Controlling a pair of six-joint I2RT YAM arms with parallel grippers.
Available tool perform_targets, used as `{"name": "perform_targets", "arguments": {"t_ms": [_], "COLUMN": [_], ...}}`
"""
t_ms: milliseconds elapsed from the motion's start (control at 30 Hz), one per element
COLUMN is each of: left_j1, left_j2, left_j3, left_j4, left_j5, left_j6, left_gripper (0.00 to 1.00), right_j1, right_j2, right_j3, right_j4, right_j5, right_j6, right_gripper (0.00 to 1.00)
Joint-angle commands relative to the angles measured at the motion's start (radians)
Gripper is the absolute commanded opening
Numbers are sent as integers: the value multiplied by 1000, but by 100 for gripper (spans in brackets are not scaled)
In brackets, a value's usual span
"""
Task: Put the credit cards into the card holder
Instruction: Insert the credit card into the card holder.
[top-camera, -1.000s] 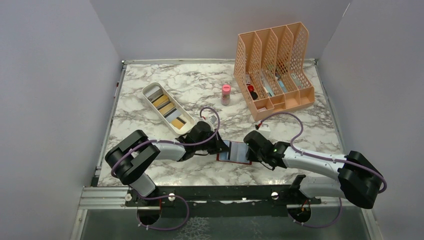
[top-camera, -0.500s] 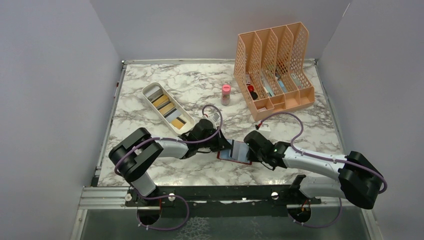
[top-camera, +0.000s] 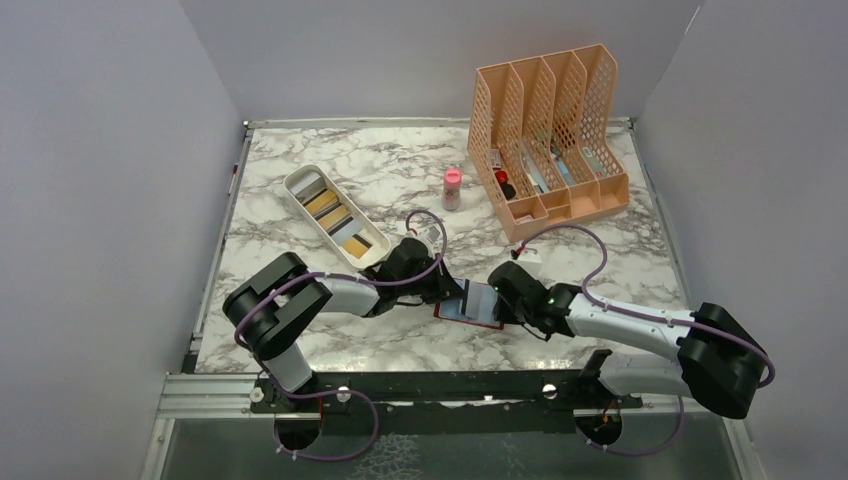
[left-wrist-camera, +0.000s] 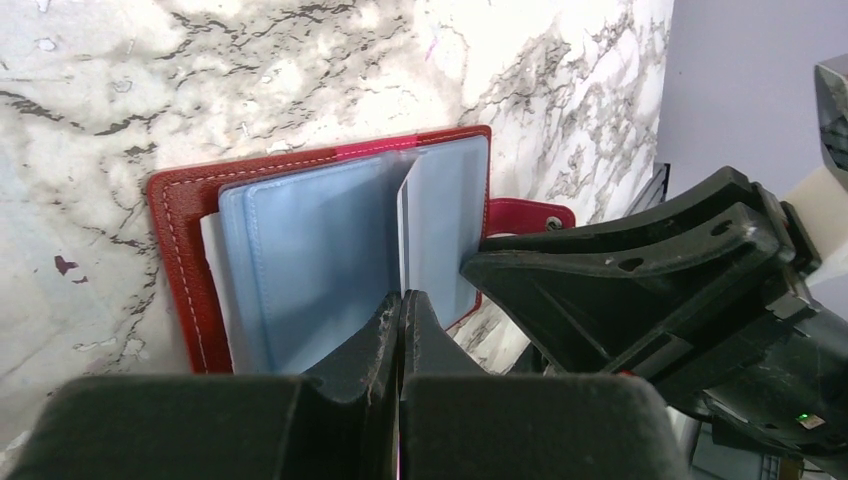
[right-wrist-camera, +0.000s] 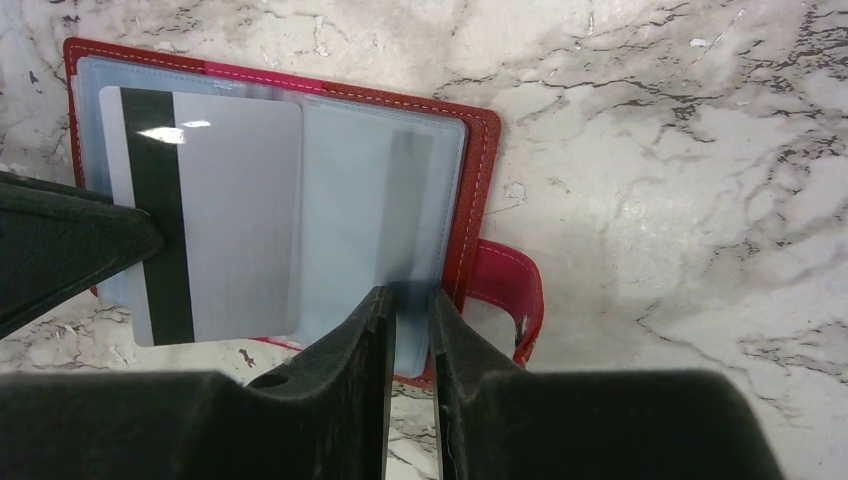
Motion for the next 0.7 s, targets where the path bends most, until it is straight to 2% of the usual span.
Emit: {"name": "perform_targets", "arguments": {"t_ms": [0, 667], "left_j1": [-3, -4], "left_j2": [29, 60], "left_j3": [-7, -30], "left_j4": [30, 11], "left_j5": [-2, 28], "left_j6": [8, 5], "left_gripper": [0, 0], "right_j1": [1, 1], "right_j2": [-13, -20], "right_j3": [-14, 16], "right_j4": [-36, -63], "right_j5": [13, 36], "right_j6": [5, -1], "right_gripper": [23, 26]}}
